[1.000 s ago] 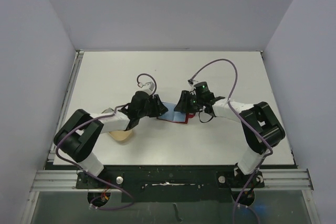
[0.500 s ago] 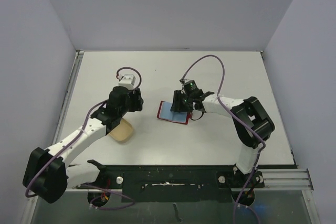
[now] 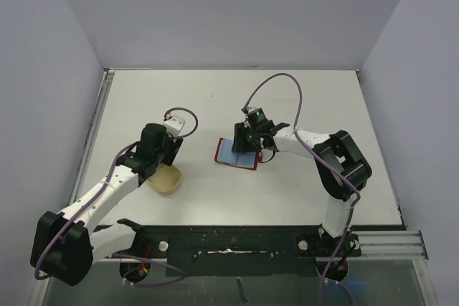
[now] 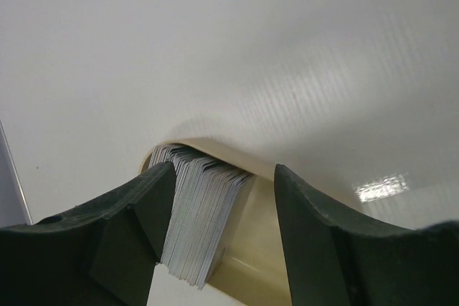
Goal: Put the credit cards into the card holder
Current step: Pick up the credit card from the storage box.
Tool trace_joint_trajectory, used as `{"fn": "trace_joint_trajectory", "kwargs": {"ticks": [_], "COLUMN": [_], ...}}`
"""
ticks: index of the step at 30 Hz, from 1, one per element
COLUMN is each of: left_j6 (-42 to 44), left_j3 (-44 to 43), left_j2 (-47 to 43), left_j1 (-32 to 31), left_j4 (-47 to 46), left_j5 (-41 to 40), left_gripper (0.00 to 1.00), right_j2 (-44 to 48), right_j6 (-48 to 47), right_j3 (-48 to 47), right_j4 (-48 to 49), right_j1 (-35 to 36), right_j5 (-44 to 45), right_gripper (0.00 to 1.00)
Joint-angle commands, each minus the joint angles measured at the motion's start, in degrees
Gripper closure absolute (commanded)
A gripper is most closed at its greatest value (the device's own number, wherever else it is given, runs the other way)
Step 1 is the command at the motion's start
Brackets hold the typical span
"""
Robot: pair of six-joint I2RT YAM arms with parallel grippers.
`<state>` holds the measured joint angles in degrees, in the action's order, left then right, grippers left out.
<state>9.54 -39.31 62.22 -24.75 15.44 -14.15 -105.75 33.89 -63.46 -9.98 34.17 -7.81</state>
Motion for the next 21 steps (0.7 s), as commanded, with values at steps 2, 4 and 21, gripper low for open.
{"fn": "trace_joint_trajectory", "kwargs": {"ticks": [2, 4, 21], "left_j6": [5.7, 6.1, 7.5], "left_j3": [0.9, 1.0, 3.8], "left_j2": [3.4, 4.1, 5.9], "left_j1": [3.4, 3.4, 2.4], "left_j4": [1.4, 1.8, 2.5], "left_j5": [-0.1, -0.1, -7.5], "left_gripper": [0.45, 0.44, 0.42], "right_j2": [-0.5, -0.3, 0.6], "right_j6": [-1.7, -1.9, -2.5], "right_j3": [-1.5, -1.4, -1.1], "right_j4": [-1.3, -1.3, -1.6], "right_j1": [0.3, 0.2, -0.2], "right_j5": [-0.2, -0.2, -1.1], "right_gripper": [0.53, 0.53, 0.53]}}
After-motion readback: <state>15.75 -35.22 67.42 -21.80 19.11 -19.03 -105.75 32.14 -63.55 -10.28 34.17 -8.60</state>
